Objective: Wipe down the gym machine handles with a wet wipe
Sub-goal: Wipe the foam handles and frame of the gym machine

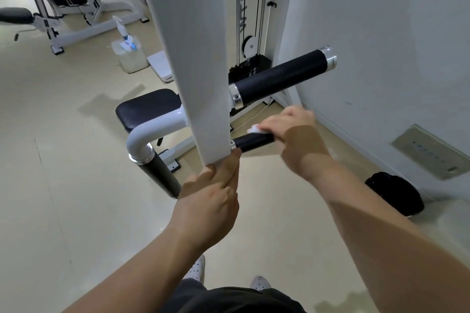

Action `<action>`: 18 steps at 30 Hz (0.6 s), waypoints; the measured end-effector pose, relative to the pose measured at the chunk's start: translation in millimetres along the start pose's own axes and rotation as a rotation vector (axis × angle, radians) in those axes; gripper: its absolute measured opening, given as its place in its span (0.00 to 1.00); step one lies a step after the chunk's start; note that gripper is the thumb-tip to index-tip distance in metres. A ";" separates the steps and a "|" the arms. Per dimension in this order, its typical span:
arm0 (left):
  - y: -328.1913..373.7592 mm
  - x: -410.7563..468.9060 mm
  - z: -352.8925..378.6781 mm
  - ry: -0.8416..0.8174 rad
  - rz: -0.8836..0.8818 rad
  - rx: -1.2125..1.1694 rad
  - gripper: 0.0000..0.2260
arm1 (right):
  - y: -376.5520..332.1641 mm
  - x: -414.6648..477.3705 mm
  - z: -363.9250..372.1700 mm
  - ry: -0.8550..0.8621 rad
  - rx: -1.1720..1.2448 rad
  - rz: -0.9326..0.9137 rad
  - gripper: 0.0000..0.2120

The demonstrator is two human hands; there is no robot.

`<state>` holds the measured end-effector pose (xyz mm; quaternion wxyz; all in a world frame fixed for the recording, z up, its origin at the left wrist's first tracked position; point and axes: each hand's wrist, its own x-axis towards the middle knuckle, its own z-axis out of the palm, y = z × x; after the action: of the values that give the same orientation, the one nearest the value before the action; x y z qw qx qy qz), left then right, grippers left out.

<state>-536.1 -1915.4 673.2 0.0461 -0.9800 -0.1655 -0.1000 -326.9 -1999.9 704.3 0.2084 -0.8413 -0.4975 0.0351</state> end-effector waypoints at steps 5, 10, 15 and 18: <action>6.8 -1.5 -2.1 -0.047 -0.017 0.044 0.30 | 4.5 -12.3 -4.1 0.148 0.035 0.119 0.15; 11.6 -2.6 -14.1 -0.019 0.032 0.079 0.27 | -28.8 -14.8 3.3 -0.052 -0.015 -0.096 0.19; 16.2 -3.6 -16.6 -0.069 0.020 0.057 0.29 | 18.9 -18.0 -14.9 0.021 -0.018 0.093 0.24; 15.6 -0.3 -17.5 -0.065 -0.011 0.024 0.29 | -6.8 -24.8 -1.7 0.154 0.027 0.053 0.20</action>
<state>-534.4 -1932.3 689.3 0.0518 -0.9812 -0.1734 -0.0665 -344.5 -2018.8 704.8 0.2565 -0.8515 -0.4570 -0.0174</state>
